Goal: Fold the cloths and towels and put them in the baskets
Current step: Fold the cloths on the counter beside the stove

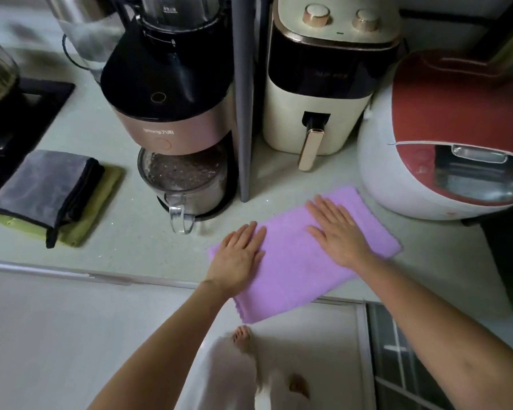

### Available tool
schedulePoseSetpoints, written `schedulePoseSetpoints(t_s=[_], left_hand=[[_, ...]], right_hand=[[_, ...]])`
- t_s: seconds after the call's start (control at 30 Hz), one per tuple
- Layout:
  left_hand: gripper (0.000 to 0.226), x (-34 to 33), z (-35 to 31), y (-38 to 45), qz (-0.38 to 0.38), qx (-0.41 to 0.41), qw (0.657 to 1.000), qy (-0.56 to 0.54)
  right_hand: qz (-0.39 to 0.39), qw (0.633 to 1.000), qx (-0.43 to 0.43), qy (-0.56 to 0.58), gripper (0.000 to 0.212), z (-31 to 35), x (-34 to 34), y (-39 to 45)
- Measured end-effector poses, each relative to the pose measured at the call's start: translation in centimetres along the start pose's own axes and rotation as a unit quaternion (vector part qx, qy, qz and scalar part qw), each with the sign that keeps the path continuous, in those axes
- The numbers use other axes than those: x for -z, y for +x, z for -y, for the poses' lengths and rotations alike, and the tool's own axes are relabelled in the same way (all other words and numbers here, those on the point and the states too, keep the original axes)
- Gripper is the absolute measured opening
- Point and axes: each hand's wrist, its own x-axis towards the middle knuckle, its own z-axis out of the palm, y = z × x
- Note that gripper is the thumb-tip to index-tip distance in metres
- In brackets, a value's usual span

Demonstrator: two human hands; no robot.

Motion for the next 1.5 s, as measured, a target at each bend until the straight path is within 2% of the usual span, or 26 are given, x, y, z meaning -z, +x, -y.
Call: schedulePoseSetpoints(t_s=[0.1, 0.23, 0.3, 0.37, 0.43, 0.53, 0.63, 0.7, 0.73, 0.8, 0.87, 0.9, 0.93, 1.03, 1.07, 1.13, 1.17, 1.2, 1.27, 1.33, 1.37, 1.43, 1.5], left_hand=[[0.069, 1.1, 0.0, 0.5, -0.001, 0.022, 0.999, -0.027], [0.045, 1.7, -0.1, 0.8, -0.040, 0.124, 0.989, -0.065], [0.048, 2.0, -0.2, 0.8, -0.030, 0.183, 0.979, -0.082], [0.052, 2.4, -0.3, 0.8, -0.016, 0.220, 0.972, -0.085], [0.050, 2.5, -0.3, 0.8, 0.002, 0.238, 0.968, -0.083], [0.040, 2.6, -0.4, 0.7, 0.032, 0.244, 0.963, -0.106], [0.027, 2.9, -0.6, 0.4, 0.040, 0.232, 0.963, -0.134], [0.024, 3.2, -0.5, 0.3, 0.032, 0.228, 0.961, -0.154], [0.022, 3.3, -0.4, 0.3, 0.029, 0.225, 0.960, -0.163], [0.020, 3.5, 0.1, 0.4, 0.035, 0.208, 0.961, -0.181], [0.030, 3.4, 0.8, 0.5, 0.039, 0.185, 0.961, -0.200], [0.035, 3.4, 1.1, 0.5, 0.038, 0.169, 0.962, -0.209], [0.036, 3.4, 1.5, 0.4, 0.034, 0.146, 0.964, -0.217], [0.027, 3.5, 2.8, -0.3, 0.020, 0.064, 0.957, -0.281], [0.026, 3.7, 3.4, -0.5, 0.022, 0.032, 0.952, -0.303], [0.026, 4.1, 4.5, -0.8, 0.033, -0.039, 0.941, -0.334], [0.030, 4.2, 5.1, -1.1, 0.038, -0.076, 0.936, -0.340], [0.037, 4.7, 5.5, -1.4, 0.043, -0.114, 0.937, -0.328], [0.040, 5.2, 6.0, -1.7, 0.051, -0.169, 0.942, -0.285], [0.036, 6.2, 6.4, -2.0, 0.052, -0.256, 0.938, -0.226], [0.036, 6.6, 6.6, -2.0, 0.068, -0.286, 0.931, -0.216], [0.034, 7.7, 6.8, -2.2, 0.115, -0.303, 0.925, -0.197], [0.025, 8.5, 7.0, -2.4, 0.134, -0.328, 0.923, -0.150]], right_hand=[[0.027, 0.995, -0.098, -0.005, 0.072, -1.3, 1.1, 0.6], [-0.110, 0.990, -0.076, 0.038, 0.057, 2.2, 1.6, -2.9], [-0.174, 0.981, -0.051, 0.075, 0.045, 4.7, 0.8, -6.5], [-0.231, 0.957, -0.079, 0.158, 0.029, 7.3, 0.4, -9.8], [-0.268, 0.890, -0.178, 0.323, 0.018, 9.9, -0.1, -12.7], [-0.225, 0.743, -0.345, 0.528, 0.024, 12.6, -2.2, -14.4], [-0.137, 0.646, -0.377, 0.650, 0.032, 14.6, -3.1, -14.0], [-0.115, 0.551, -0.411, 0.717, 0.027, 15.9, -2.7, -13.0], [-0.111, 0.517, -0.436, 0.728, 0.025, 16.3, -2.8, -12.6], [-0.101, 0.488, -0.463, 0.733, 0.018, 17.1, -3.1, -12.1], [-0.078, 0.487, -0.475, 0.729, 0.005, 17.7, -3.2, -11.6], [-0.066, 0.481, -0.488, 0.725, 0.008, 18.1, -3.1, -11.5], [-0.065, 0.461, -0.502, 0.729, 0.010, 18.5, -3.0, -11.4], [-0.110, 0.345, -0.487, 0.795, 0.001, 20.3, -2.4, -11.2], [-0.133, 0.322, -0.477, 0.807, 0.003, 21.1, -2.2, -11.1], [-0.207, 0.323, -0.493, 0.781, 0.005, 22.8, -2.0, -10.8], [-0.256, 0.345, -0.510, 0.746, 0.012, 23.6, -1.7, -10.9], [-0.308, 0.376, -0.519, 0.703, 0.018, 24.4, -1.0, -11.1], [-0.365, 0.473, -0.512, 0.617, 0.027, 24.8, -0.3, -11.7], [-0.389, 0.576, -0.478, 0.538, 0.030, 25.1, 0.4, -12.5], [-0.397, 0.610, -0.453, 0.515, 0.026, 25.2, 0.9, -12.8], [-0.393, 0.642, -0.411, 0.514, 0.026, 25.2, 2.0, -13.2], [-0.346, 0.669, -0.371, 0.544, 0.024, 25.2, 3.5, -14.0]])
